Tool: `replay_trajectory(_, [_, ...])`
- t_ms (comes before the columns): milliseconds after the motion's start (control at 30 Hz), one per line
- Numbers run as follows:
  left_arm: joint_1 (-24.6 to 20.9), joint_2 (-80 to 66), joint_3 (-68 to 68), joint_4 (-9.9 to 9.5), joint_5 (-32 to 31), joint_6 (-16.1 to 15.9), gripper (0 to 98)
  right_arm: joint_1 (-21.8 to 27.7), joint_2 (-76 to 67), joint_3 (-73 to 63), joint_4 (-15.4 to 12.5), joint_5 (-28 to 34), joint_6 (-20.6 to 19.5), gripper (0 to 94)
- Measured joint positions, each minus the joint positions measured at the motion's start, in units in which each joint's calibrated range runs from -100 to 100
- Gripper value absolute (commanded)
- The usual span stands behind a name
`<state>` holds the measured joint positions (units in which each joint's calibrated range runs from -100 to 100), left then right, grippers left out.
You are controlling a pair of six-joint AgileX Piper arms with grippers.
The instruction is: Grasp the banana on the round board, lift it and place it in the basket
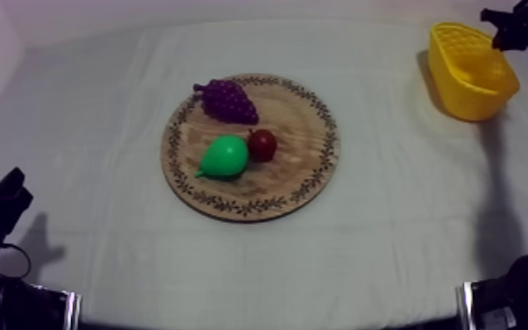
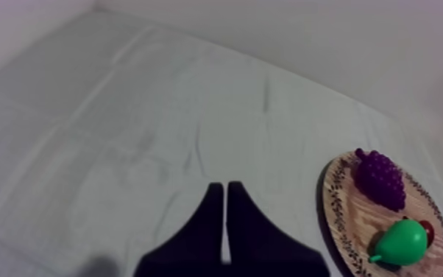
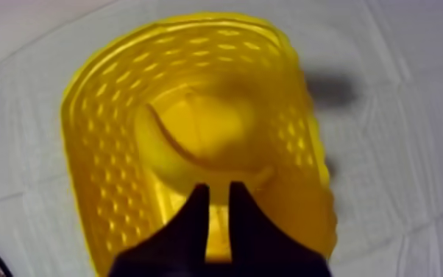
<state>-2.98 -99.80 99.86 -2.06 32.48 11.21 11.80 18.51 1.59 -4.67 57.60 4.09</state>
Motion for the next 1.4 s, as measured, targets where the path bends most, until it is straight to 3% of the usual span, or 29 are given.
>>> replay_trajectory(600, [0.0,0.0,0.0,0.00,0.0,0.0,0.1,-6.9,-32.3,37.1,3.4,-21.6,-1.6,0.2])
replay_trajectory(1100, [0.0,0.0,0.0,0.00,0.0,0.0,0.1,-11.2,-64.9,70.0,5.8,-26.3,-1.8,0.2])
replay_trajectory(1400, [0.0,0.0,0.0,0.00,0.0,0.0,0.1,-13.9,-85.6,86.5,5.9,-21.3,-1.8,0.2])
